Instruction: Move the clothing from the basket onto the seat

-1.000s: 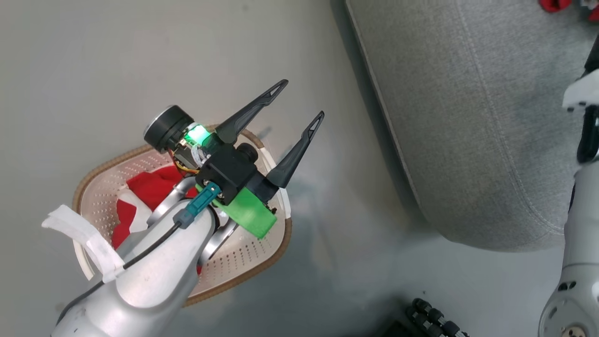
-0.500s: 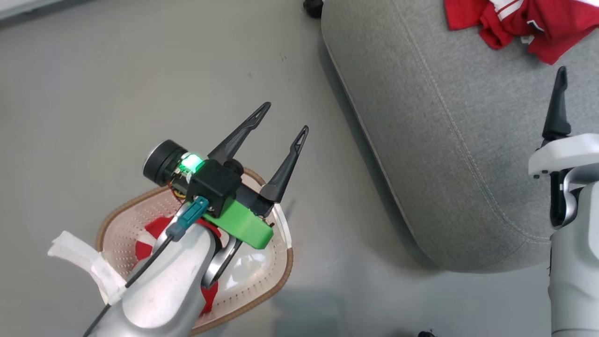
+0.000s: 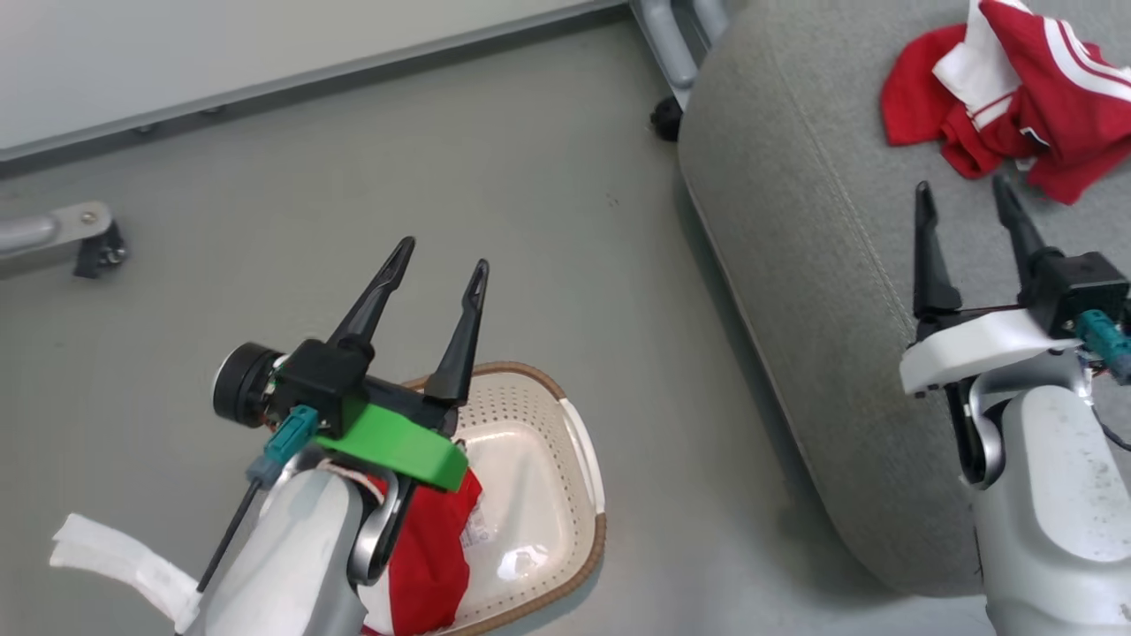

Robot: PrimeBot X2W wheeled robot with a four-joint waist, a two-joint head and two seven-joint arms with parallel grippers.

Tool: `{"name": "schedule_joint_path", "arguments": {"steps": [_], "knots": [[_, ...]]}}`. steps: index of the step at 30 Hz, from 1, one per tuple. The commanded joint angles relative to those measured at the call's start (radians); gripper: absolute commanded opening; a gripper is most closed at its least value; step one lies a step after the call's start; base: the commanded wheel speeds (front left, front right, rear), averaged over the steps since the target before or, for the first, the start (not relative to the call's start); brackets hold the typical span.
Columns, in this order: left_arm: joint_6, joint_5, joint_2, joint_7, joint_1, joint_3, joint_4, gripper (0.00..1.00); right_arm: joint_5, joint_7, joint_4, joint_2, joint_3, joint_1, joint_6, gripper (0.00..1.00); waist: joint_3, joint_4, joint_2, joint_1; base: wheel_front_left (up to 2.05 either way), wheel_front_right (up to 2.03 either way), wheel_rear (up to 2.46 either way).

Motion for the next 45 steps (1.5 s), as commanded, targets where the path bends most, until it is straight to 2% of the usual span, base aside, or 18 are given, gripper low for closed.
{"name": "schedule_joint_path", "arguments": {"steps": [1,12,23,33,45], "knots": [[0.001,0.006,-0.005,-0.001,0.029,0.019,0.004,1.00,0.009,-0.002,0.001,-0.003,0.017,0.020,-0.001,1.00,-0.060,0.064,0.0087,0.0000,0.00,0.00,0.00],[-0.007,0.045,-0.031,-0.001,0.143,0.191,-0.001,1.00,0.089,-0.002,-0.006,-0.003,0.147,0.087,-0.001,1.00,-0.134,0.160,0.0087,0.0000,0.00,0.00,0.00],[-0.018,0.085,-0.067,-0.001,0.253,0.349,-0.021,1.00,0.132,-0.002,-0.061,-0.003,0.181,0.200,-0.001,1.00,-0.220,0.229,0.0087,0.0000,0.00,0.00,0.00],[-0.029,0.125,-0.091,-0.001,0.325,0.392,-0.037,1.00,0.144,-0.002,-0.121,-0.003,0.194,0.316,-0.001,1.00,-0.273,0.240,0.0087,0.0000,0.00,0.00,0.00],[-0.037,0.146,-0.103,-0.001,0.353,0.422,-0.049,1.00,0.188,-0.002,-0.176,-0.003,0.217,0.419,-0.001,1.00,-0.287,0.245,0.0087,0.0000,0.00,0.00,0.00]]}}
